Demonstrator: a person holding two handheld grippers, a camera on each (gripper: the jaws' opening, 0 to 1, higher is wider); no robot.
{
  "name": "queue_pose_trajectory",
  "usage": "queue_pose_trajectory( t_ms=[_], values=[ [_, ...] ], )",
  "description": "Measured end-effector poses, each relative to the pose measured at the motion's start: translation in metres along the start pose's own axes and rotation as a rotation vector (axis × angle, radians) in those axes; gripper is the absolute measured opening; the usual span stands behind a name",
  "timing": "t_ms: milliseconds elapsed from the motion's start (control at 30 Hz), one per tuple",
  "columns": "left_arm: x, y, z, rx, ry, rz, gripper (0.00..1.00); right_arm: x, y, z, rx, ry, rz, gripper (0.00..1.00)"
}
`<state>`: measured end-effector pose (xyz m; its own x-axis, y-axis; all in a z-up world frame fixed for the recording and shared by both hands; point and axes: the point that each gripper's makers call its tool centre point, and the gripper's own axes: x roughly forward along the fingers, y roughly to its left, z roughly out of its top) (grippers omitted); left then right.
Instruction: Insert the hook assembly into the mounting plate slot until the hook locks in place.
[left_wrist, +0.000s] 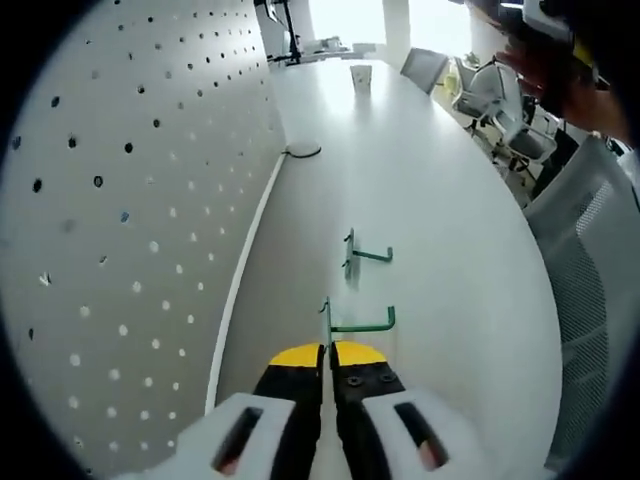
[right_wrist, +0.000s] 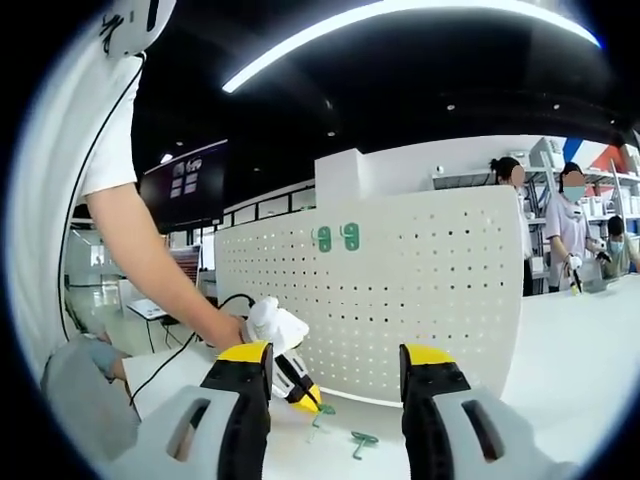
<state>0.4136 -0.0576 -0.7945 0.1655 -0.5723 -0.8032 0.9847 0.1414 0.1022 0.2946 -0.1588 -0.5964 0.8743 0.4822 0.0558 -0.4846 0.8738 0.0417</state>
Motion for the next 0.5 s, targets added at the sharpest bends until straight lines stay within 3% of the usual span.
queue_pose_trajectory(
  t_ms=[500],
  values=[
    [-0.013, 0.003, 0.011, -0.035, -0.068, 0.027, 0.02, 0.001, 0.001, 0.006, -0.001, -0.010, 0.002, 0.49]
  ],
)
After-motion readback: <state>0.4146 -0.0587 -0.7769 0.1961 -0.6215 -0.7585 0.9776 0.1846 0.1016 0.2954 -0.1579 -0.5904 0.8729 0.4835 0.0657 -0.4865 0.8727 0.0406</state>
